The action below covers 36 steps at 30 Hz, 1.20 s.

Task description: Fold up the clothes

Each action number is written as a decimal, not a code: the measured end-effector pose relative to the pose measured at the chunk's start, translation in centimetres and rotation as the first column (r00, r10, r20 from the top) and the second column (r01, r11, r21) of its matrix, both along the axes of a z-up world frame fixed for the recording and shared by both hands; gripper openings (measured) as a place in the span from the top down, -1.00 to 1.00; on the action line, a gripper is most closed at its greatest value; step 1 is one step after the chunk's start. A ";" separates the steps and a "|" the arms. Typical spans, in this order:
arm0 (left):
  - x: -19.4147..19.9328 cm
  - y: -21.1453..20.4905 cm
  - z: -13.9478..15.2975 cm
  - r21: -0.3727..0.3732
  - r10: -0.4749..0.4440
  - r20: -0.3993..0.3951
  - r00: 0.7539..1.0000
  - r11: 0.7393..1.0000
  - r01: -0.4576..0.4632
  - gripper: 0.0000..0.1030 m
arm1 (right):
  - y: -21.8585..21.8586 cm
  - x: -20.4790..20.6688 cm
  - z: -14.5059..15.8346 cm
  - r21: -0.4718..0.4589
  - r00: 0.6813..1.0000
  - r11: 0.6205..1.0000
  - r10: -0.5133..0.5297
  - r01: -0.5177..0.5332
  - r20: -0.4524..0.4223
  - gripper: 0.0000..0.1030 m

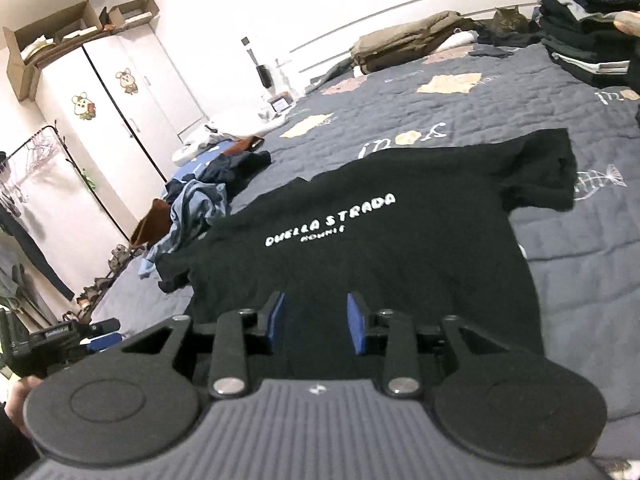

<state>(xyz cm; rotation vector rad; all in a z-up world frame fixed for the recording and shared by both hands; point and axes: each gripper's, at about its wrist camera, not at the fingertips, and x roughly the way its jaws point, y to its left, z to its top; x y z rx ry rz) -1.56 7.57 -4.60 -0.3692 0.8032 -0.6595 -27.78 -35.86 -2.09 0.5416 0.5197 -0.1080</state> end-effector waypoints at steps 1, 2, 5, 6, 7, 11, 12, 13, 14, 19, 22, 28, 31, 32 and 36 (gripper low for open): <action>0.4 0.0 0.1 -0.011 0.012 -0.003 1.000 1.000 -0.012 -0.08 | 0.1 0.2 0.0 0.000 1.000 1.000 0.004 -0.004 0.001 0.35; 0.8 -0.2 0.1 -0.012 0.020 -0.004 1.000 1.000 -0.020 -0.08 | 0.1 0.5 0.0 -0.001 1.000 1.000 0.008 -0.008 0.003 0.35; 1.7 -0.7 0.2 -0.017 0.034 -0.002 0.999 0.999 -0.034 -0.08 | 0.3 1.6 0.0 -0.013 1.000 1.000 0.017 -0.017 0.006 0.35; 2.0 -0.9 0.2 -0.019 0.044 -0.006 0.999 0.999 -0.044 -0.08 | 0.3 1.9 0.0 -0.014 1.000 1.000 0.022 -0.022 0.008 0.35; 2.2 -1.0 0.2 -0.025 0.050 -0.010 0.999 0.998 -0.050 -0.08 | 0.3 2.3 0.0 -0.014 1.000 1.000 0.025 -0.024 0.009 0.35; 3.0 -1.6 0.3 -0.045 0.070 -0.018 0.997 0.996 -0.070 -0.08 | 0.4 3.5 -0.3 -0.028 0.999 0.999 0.036 -0.036 0.009 0.35; 3.1 -1.8 0.4 -0.043 0.065 -0.017 0.998 0.997 -0.066 -0.08 | 0.5 3.8 -0.4 -0.028 0.999 0.999 0.040 -0.040 0.009 0.35; 3.1 -2.0 0.4 -0.041 0.061 -0.016 0.998 0.997 -0.061 -0.08 | 0.5 4.1 -0.4 -0.027 0.999 0.999 0.044 -0.044 0.010 0.35; 3.1 -2.2 0.5 -0.032 0.053 -0.005 0.999 0.998 -0.053 -0.08 | 0.5 4.3 -0.5 -0.026 0.999 0.999 0.048 -0.048 0.010 0.35; 2.3 -2.5 0.0 0.066 -0.041 0.039 0.998 0.997 0.038 -0.08 | -0.1 3.9 -1.2 -0.033 0.998 0.998 0.050 -0.051 -0.025 0.35; 1.0 -2.5 -0.6 0.162 -0.134 0.055 0.990 0.979 0.123 -0.08 | -0.7 2.7 -1.8 -0.027 0.997 0.999 0.041 -0.042 -0.066 0.35; -3.1 -2.9 -1.6 0.348 -0.379 0.056 0.924 0.875 0.338 -0.08 | -1.7 -0.2 -2.8 -0.048 0.981 0.998 0.021 -0.031 -0.190 0.35; -5.2 -3.3 -2.2 0.407 -0.482 0.025 0.876 0.805 0.432 -0.08 | -1.9 -1.5 -2.6 -0.084 0.973 0.996 0.022 -0.042 -0.231 0.35; -5.9 -3.3 -2.6 0.433 -0.506 0.014 0.863 0.781 0.450 -0.08 | -1.9 -2.1 -2.5 -0.098 0.969 0.994 0.026 -0.051 -0.246 0.35; -8.0 -3.1 -4.2 0.521 -0.566 -0.039 0.823 0.691 0.500 -0.06 | -2.2 -4.4 -2.3 -0.149 0.947 0.986 0.028 -0.080 -0.320 0.35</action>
